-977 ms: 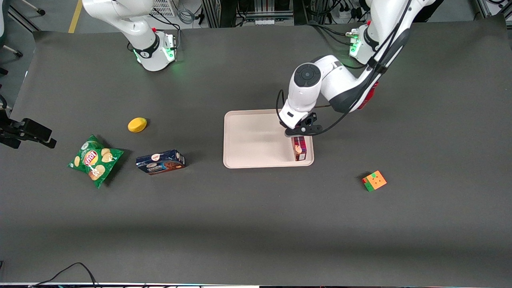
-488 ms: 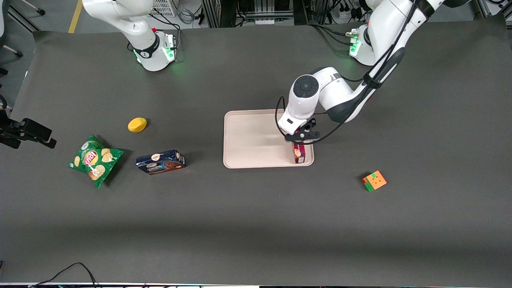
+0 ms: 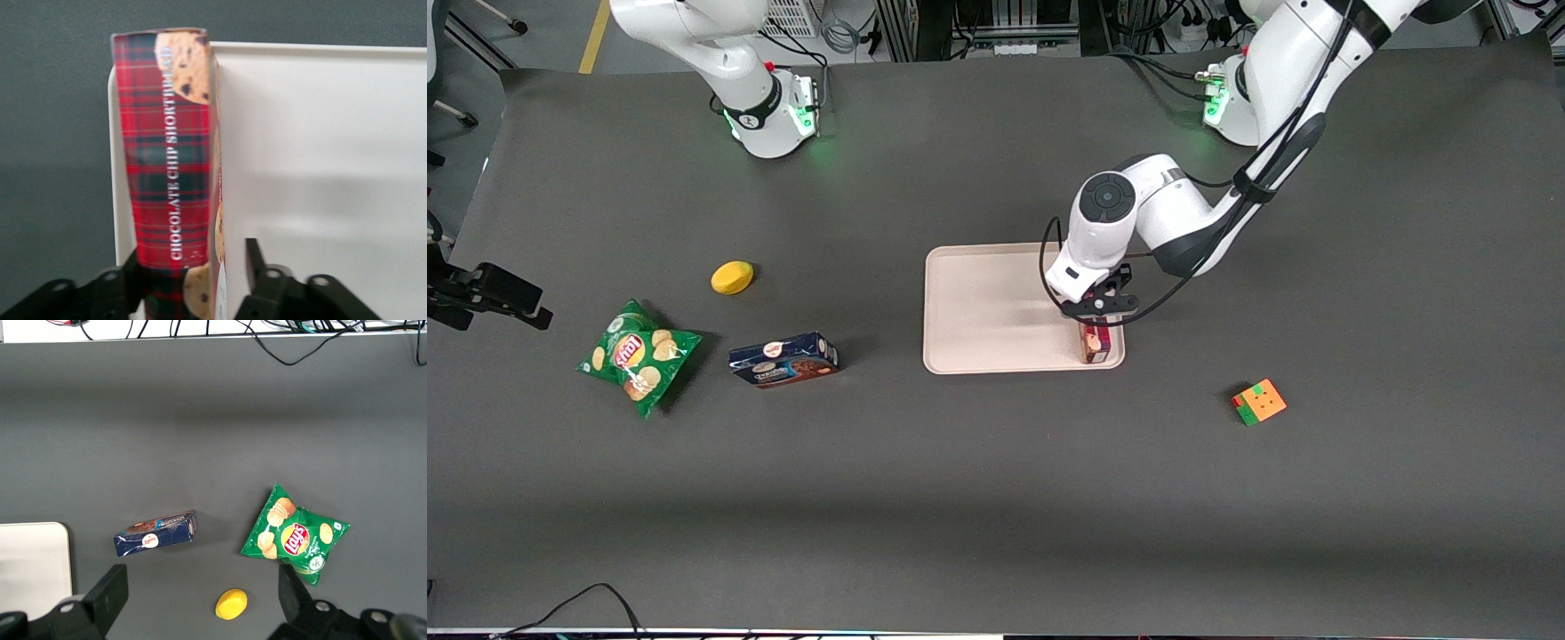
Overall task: Place red cookie box on tray
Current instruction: 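Lower the cookie box onto the tray and open the left gripper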
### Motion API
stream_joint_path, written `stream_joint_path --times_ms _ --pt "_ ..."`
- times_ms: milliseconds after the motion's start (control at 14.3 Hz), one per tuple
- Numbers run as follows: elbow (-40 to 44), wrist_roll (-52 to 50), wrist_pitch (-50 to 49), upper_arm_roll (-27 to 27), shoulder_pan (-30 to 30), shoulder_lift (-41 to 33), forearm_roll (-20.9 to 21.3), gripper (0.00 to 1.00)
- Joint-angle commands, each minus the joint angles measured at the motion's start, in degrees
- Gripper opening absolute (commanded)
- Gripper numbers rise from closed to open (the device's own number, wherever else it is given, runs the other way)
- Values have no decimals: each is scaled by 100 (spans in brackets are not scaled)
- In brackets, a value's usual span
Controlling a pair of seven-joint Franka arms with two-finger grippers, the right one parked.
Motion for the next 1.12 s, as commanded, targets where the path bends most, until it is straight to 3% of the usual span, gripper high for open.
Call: stream_joint_path --times_ms 0,488,698,837,1047 --pt "63 -148 10 25 -47 -2 119 100" --pt "316 61 -418 7 23 -282 119 100" --pt "1517 1043 -2321 -133 76 -371 -196 100" --pt "2396 1808 -3378 -142 154 -510 -819 100" --pt "3041 2662 -4277 -98 400 -984 -1094 100"
